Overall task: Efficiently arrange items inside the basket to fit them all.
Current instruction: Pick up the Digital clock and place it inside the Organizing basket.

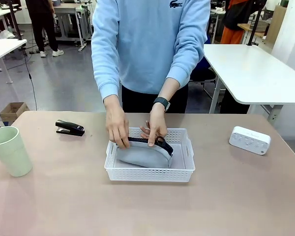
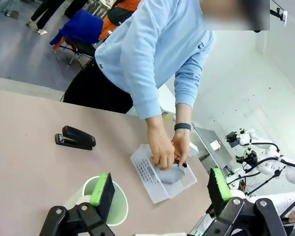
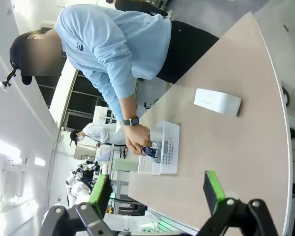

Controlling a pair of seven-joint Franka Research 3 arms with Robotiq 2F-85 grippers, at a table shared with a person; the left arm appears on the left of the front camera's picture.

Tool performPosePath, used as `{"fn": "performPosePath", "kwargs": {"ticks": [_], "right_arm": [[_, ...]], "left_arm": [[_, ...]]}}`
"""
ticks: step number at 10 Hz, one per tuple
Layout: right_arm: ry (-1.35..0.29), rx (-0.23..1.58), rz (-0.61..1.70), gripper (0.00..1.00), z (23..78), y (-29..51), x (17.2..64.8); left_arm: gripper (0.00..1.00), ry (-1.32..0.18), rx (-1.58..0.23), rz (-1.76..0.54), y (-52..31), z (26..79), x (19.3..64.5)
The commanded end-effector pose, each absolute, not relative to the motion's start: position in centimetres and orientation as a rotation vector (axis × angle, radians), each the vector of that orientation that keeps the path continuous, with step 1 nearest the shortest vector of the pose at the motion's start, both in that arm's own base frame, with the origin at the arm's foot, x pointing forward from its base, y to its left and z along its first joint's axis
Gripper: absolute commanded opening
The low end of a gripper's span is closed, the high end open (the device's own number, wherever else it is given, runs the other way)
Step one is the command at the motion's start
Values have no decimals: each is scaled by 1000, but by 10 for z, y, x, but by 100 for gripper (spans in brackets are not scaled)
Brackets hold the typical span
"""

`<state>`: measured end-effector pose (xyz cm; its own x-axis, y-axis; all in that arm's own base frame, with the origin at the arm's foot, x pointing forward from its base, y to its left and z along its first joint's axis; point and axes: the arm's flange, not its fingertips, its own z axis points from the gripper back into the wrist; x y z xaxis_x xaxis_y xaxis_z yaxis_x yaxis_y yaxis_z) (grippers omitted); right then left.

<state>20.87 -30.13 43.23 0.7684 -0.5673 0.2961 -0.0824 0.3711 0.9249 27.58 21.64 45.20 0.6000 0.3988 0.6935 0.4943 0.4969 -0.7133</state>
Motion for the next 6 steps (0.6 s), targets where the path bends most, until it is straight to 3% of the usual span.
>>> {"fn": "performPosePath", "kwargs": {"ticks": [1,4,6], "right_arm": [[-691,1169,-324,100,434,-304,210],[-659,1166,-347,100,432,-302,208],[-586,879,-41,100,476,-240,264]], "left_arm": [[100,-1011,-1097,-89,215,453,281],[100,-1011,-1097,-89,215,453,281],[100,-1011,-1097,-89,215,453,281]]}}
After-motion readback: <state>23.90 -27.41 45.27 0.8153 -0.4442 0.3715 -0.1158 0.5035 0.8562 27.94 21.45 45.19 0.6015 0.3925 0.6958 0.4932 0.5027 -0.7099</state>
